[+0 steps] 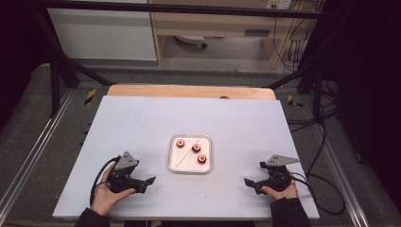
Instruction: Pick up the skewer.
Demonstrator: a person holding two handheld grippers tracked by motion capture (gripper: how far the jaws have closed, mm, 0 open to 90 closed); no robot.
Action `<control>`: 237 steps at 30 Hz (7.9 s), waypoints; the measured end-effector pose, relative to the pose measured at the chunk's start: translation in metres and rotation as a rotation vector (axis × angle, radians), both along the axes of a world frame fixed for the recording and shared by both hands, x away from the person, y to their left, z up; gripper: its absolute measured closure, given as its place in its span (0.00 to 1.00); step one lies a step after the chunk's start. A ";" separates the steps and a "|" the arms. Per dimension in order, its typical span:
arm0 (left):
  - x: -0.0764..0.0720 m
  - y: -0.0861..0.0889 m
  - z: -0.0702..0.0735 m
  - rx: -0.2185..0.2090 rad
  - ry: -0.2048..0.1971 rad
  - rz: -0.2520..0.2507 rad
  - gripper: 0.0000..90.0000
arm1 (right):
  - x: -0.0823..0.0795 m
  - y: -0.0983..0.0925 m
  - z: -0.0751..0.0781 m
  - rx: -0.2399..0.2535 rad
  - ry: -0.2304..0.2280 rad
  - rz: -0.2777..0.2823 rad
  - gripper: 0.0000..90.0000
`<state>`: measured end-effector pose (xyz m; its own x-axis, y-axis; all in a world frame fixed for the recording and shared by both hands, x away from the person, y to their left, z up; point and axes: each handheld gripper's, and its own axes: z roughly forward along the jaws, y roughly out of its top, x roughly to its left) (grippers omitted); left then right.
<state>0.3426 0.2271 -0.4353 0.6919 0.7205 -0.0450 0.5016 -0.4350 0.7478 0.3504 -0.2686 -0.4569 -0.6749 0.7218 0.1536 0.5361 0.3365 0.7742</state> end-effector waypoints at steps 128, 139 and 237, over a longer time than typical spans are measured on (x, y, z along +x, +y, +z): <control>0.027 -0.099 0.026 0.027 0.019 -0.046 0.98 | -0.003 0.018 0.007 -0.066 -0.038 0.048 0.01; 0.021 -0.106 0.026 0.038 0.029 -0.113 0.98 | -0.006 0.038 0.013 -0.139 -0.083 0.088 0.02; 0.017 -0.177 0.047 0.287 0.169 -0.412 0.79 | -0.019 0.129 0.037 -0.995 -0.719 0.803 0.99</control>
<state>0.3594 0.0502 -0.3883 0.9204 0.3904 -0.0218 0.3495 -0.7965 0.4933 0.3310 -0.1396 -0.4197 -0.6521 -0.2717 -0.7078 -0.4415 0.8950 0.0632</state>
